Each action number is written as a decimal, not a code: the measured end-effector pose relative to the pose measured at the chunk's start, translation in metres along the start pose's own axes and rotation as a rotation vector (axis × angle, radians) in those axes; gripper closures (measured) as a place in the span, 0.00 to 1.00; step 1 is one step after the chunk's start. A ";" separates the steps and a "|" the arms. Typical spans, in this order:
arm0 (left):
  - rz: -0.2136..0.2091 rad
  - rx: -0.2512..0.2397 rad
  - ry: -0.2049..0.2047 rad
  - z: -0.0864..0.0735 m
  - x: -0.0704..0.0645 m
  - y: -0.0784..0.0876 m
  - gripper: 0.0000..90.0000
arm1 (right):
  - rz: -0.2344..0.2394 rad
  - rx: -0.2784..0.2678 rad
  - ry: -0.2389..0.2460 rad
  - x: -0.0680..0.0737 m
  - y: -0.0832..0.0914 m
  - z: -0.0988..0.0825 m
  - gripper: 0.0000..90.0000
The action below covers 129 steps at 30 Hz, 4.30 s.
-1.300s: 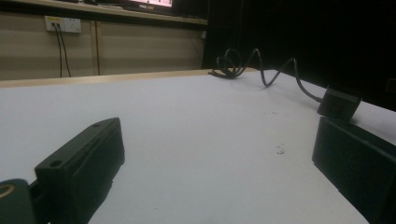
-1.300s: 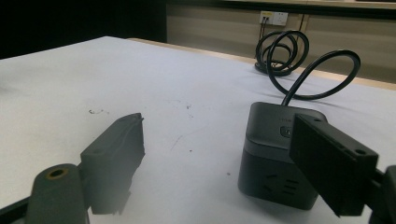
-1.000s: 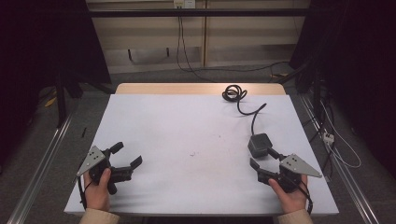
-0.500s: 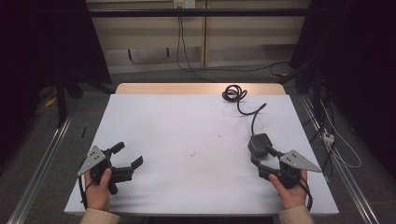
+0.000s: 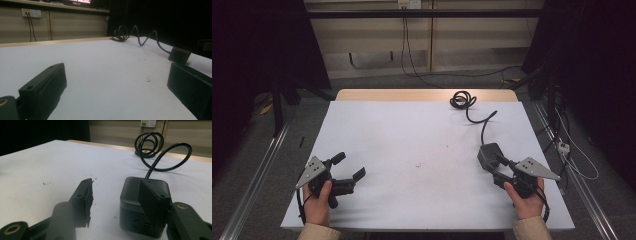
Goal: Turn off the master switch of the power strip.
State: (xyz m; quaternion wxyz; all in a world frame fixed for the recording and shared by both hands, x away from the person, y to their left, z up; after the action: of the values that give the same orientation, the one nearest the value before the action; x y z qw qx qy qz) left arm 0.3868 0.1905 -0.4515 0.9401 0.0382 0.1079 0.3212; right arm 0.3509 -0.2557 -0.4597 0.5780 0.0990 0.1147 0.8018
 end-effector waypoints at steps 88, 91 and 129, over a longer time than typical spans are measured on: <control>-0.007 0.010 -0.008 -0.001 -0.002 -0.002 0.02 | -0.034 0.078 -0.032 -0.030 -0.019 0.007 0.96; -0.007 0.008 -0.006 -0.001 -0.002 -0.002 0.02 | -0.033 0.077 -0.034 -0.030 -0.020 0.008 0.97; -0.007 0.014 -0.011 -0.002 -0.003 -0.003 0.02 | -0.036 0.096 -0.017 -0.033 -0.030 0.009 1.00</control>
State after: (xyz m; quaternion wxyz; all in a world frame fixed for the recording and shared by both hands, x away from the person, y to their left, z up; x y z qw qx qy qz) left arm 0.3861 0.1865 -0.4533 0.9415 0.0463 0.1054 0.3168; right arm 0.3909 -0.2772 -0.4613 0.5880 0.1314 0.1501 0.7839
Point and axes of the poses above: each handheld gripper's, and its own axes: y roughly backward along the jaws, z roughly out of its top, x roughly to its left, the point moved 8 cm from there along -y, roughly forward along the jaws, and after that the axes turned 8 degrees about -z, right-handed, at the moved point
